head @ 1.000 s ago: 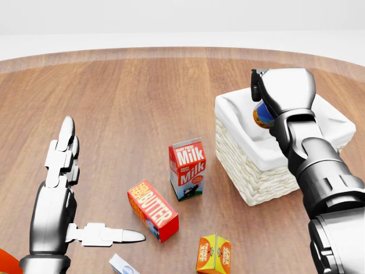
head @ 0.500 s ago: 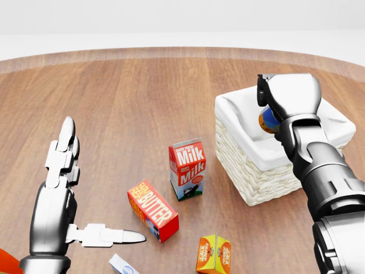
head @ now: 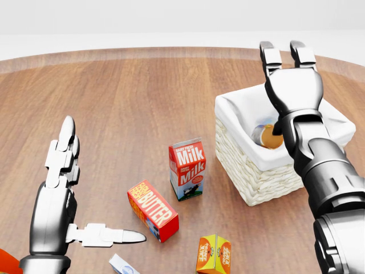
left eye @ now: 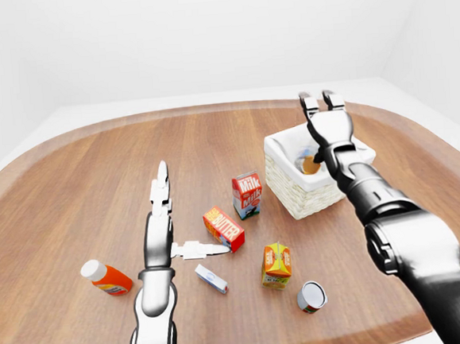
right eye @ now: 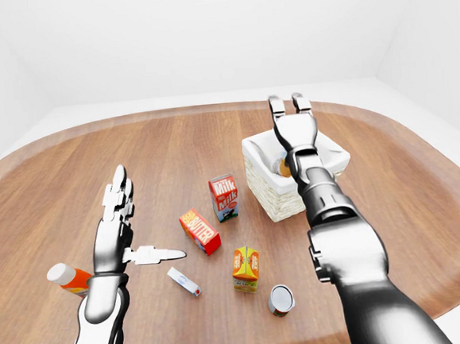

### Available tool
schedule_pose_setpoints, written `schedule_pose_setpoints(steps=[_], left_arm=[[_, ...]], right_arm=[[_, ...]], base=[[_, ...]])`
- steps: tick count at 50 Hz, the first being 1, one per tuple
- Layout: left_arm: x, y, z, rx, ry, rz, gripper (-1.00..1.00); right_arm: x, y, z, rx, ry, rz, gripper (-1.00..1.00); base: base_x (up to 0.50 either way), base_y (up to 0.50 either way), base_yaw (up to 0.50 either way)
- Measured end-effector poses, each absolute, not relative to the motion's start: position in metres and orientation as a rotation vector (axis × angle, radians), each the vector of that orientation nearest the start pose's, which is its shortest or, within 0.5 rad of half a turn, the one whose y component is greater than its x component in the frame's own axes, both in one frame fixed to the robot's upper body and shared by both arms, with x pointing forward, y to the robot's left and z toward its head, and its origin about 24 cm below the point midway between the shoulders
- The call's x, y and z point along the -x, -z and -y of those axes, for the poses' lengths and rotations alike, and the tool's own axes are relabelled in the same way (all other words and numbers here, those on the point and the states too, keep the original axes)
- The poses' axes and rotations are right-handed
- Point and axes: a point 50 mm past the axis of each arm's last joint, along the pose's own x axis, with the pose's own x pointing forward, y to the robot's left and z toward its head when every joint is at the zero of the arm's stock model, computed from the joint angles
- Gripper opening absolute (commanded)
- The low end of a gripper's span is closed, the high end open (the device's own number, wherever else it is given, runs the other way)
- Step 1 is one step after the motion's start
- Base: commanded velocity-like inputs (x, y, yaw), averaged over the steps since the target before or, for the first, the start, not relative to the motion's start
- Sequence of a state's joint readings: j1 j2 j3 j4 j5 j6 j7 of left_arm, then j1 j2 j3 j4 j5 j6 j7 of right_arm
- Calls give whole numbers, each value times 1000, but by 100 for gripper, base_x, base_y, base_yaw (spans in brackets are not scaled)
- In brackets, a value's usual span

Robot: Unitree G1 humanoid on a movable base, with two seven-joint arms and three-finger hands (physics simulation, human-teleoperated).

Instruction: Pick up the alphabet soup and the tomato sauce, and put them in the basket.

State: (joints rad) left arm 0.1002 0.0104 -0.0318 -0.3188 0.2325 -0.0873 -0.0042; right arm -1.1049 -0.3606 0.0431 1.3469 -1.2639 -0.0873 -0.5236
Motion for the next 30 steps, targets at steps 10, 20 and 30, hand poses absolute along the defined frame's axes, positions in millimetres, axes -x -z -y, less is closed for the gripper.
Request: schedule_pose_setpoints(steps=[10,20,30], left_arm=[[-229,-100,-147,-241,-5,307,100],[-229,-99,-147,-241,-5,301,100],[-229,-98,-147,-241,-6,298,100]], right_arm=[[-411,-153,202,1595,273,225,100],[-411,-153,202,1591,274,225,100],[-412,-159,206,1580,297,226,100]], base=[[0,0,0],[0,0,0],[0,0,0]])
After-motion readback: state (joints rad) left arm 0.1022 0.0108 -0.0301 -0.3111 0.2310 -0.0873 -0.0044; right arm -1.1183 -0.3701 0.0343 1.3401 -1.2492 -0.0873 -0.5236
